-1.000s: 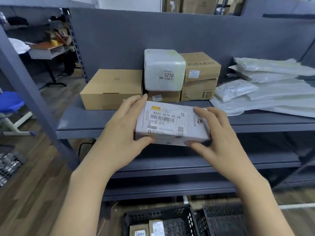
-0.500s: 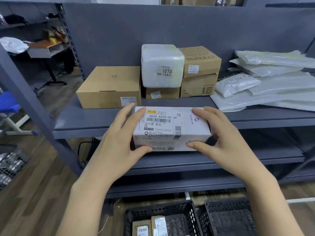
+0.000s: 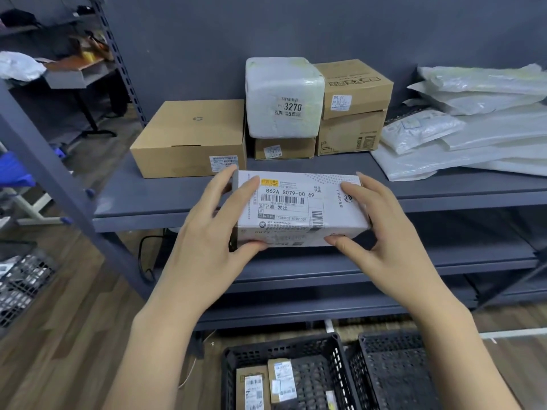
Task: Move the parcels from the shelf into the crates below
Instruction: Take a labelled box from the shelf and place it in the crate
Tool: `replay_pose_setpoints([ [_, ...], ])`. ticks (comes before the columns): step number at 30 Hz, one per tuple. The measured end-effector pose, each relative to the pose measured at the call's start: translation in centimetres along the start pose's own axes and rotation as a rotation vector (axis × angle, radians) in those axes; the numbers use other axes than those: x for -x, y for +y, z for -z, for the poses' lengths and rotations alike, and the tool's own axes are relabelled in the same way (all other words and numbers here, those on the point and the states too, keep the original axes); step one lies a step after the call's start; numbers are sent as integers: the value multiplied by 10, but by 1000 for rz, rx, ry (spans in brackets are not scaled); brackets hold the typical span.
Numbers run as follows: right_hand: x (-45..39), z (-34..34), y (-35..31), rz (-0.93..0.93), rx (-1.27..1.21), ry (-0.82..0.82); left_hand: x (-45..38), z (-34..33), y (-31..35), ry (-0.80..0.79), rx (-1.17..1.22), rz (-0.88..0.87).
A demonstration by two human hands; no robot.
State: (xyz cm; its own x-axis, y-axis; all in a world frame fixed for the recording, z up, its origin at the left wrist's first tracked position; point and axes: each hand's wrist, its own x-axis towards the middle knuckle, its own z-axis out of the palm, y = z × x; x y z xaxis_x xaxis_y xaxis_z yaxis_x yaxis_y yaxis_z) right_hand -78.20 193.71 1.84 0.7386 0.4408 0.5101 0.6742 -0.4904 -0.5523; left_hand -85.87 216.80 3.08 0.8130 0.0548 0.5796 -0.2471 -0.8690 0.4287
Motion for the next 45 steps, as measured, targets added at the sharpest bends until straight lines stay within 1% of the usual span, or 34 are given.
replay_pose_setpoints([
  [2,1,0,1,2,4,-3,0,2,0,-15,-1,14],
  [7,6,-4,-5,38,8,21,4,9,2,-79,-9,137],
  [11,14,-9,-6,49,44,-36,11,6,-1,-116,22,163],
  [16,35,-22,-4,-14,92,-86,25,-6,-10,-176,78,148],
  [19,55,-32,-1,-87,132,-91,40,-19,-17,-223,116,126],
  [22,78,-44,7,-166,188,-132,60,-35,-23,-278,94,111],
  [27,119,-71,26,-275,208,-267,101,-72,-36,-371,35,100],
  [31,170,-106,53,-404,173,-372,149,-111,-48,-566,69,185],
  [35,234,-141,82,-503,146,-517,215,-155,-51,-669,81,277],
  [38,282,-165,102,-580,122,-599,265,-188,-52,-772,33,321],
  [42,335,-187,131,-589,132,-714,322,-232,-57,-857,23,322],
  [45,366,-199,156,-549,179,-748,354,-268,-59,-913,-21,289],
])
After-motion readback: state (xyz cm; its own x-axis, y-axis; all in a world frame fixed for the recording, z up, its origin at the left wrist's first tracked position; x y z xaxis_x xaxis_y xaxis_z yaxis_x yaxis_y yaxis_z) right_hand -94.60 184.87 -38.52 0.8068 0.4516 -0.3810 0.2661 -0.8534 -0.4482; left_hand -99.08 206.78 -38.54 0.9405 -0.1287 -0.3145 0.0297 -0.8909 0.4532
